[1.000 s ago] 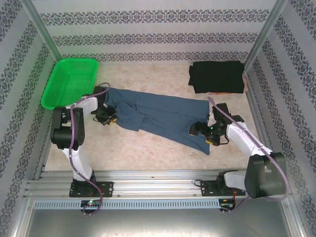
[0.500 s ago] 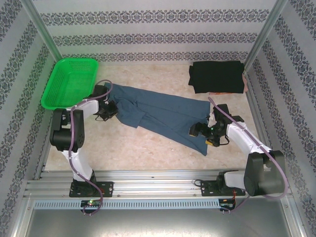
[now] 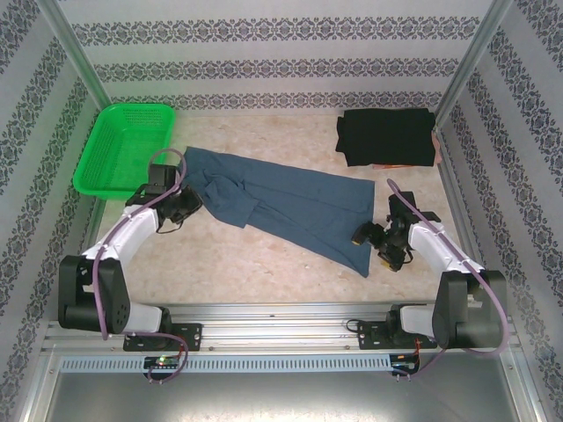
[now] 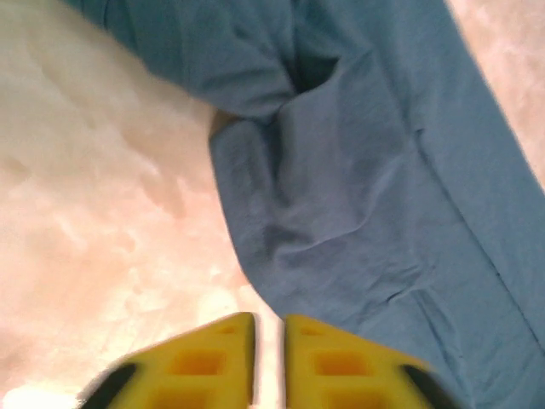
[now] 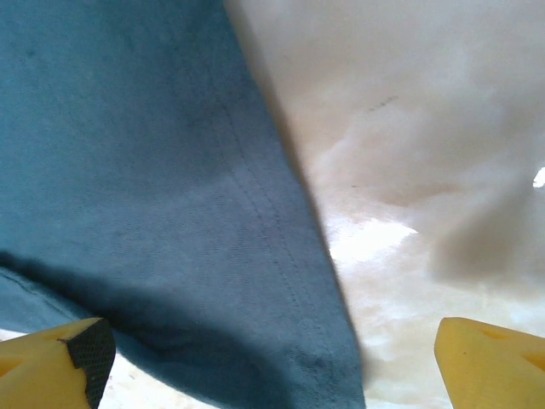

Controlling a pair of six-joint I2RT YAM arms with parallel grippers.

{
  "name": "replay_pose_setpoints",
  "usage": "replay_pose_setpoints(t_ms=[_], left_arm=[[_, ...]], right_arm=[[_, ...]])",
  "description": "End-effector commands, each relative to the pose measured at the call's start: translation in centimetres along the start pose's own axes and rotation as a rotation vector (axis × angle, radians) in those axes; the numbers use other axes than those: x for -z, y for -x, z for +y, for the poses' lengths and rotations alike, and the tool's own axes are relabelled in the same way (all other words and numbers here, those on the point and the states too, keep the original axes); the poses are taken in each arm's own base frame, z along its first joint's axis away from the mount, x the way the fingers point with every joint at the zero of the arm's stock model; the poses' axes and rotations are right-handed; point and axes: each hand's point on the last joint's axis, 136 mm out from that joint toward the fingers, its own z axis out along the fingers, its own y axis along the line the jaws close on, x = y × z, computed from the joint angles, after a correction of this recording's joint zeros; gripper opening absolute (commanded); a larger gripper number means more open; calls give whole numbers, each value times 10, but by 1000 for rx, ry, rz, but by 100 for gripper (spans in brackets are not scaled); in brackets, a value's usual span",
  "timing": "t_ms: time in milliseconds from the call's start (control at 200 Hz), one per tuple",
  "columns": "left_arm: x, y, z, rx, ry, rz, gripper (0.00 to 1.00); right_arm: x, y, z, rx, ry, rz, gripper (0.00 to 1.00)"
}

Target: Fold and stack the t-shirts

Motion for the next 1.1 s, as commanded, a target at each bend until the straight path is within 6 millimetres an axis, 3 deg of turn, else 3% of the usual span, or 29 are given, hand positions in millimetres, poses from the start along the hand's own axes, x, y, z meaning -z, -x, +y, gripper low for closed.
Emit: replay_pose_setpoints(t_ms=[0,110,270,490,654,839,1099], left_arm=[[-29,7,3,-1,-30,14,34],[-49,23,1,-21,-18,-2,41],[-72,38,-2,-48,-6,3,43],[-83,53,-9,-73,-5,-4,43],[-94,48,-3,-68,17,33,39],[-89,40,-1,-61,13,43,38],[-89,26,20,-50,90,73,36]], right_arm=[[0,1,7,0,36,1,97],[5,0,13,28,64,-2,97],[10,-4,17,48,99,-12,97],[13,-6,21,71,125,-10,97],[14,-5,22,83,126,-6,97],[16,-3,25,86,129,-6,97],[17,0,25,95,114,-2,97]])
